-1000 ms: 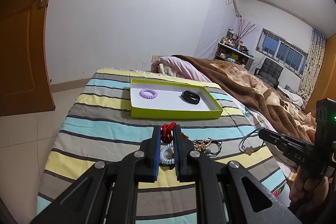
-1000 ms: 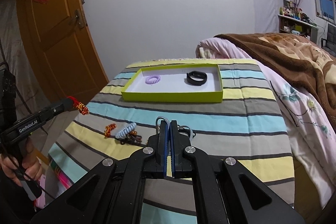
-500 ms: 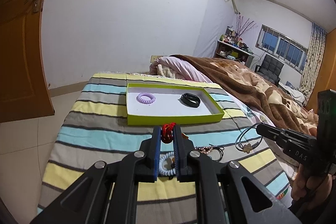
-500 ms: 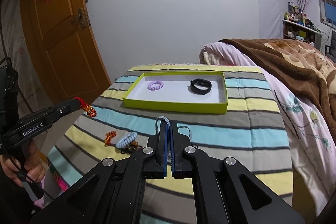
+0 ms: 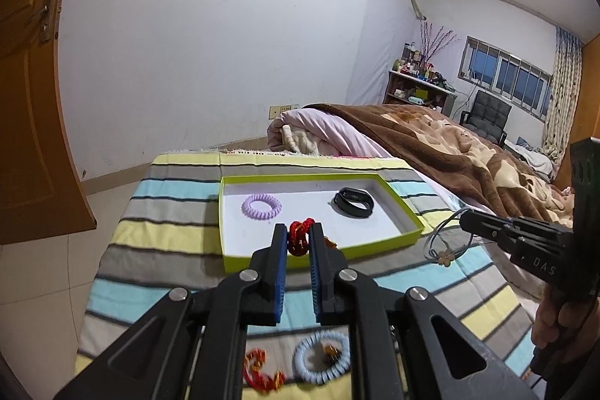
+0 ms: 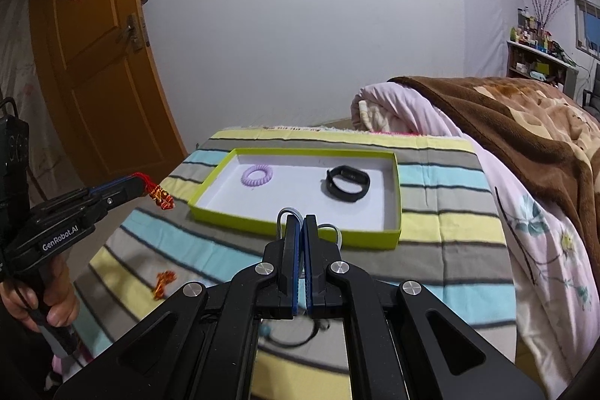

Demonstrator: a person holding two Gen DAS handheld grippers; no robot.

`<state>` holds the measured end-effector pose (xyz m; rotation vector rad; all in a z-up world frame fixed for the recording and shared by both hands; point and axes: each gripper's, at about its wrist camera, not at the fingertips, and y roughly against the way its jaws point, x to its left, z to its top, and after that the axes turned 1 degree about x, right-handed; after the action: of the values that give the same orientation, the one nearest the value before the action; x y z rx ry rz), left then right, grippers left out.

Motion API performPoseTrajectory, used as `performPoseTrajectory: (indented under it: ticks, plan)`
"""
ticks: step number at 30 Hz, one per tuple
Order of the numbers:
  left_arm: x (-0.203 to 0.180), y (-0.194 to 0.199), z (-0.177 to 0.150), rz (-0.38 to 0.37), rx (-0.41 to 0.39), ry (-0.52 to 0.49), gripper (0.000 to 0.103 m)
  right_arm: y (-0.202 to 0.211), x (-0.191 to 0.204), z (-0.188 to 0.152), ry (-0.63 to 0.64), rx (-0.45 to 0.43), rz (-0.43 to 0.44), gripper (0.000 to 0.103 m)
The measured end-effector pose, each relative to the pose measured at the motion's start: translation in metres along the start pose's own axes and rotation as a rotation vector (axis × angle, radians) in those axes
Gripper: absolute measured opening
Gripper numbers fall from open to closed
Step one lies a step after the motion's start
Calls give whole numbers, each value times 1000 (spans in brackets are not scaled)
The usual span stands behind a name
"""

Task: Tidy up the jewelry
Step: 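Carry both hair ties into the green box and open both tools to drop them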

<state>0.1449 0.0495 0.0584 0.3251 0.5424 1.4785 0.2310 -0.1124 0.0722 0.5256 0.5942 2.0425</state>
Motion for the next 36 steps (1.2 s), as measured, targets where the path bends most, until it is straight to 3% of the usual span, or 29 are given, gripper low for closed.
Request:
performPoseTrajectory:
  ticks: [11,22,36]
  plan:
    - [14,-61,19,47,36,-7,12,-57,-33,25,-29,21,-24,2]
    - [33,-113,16,90,107,9,12,-116,-65,19,-78,104,-43,2]
    - [48,-140,4,111,188,38,13,-142,-76,10,-93,172,-82,2]
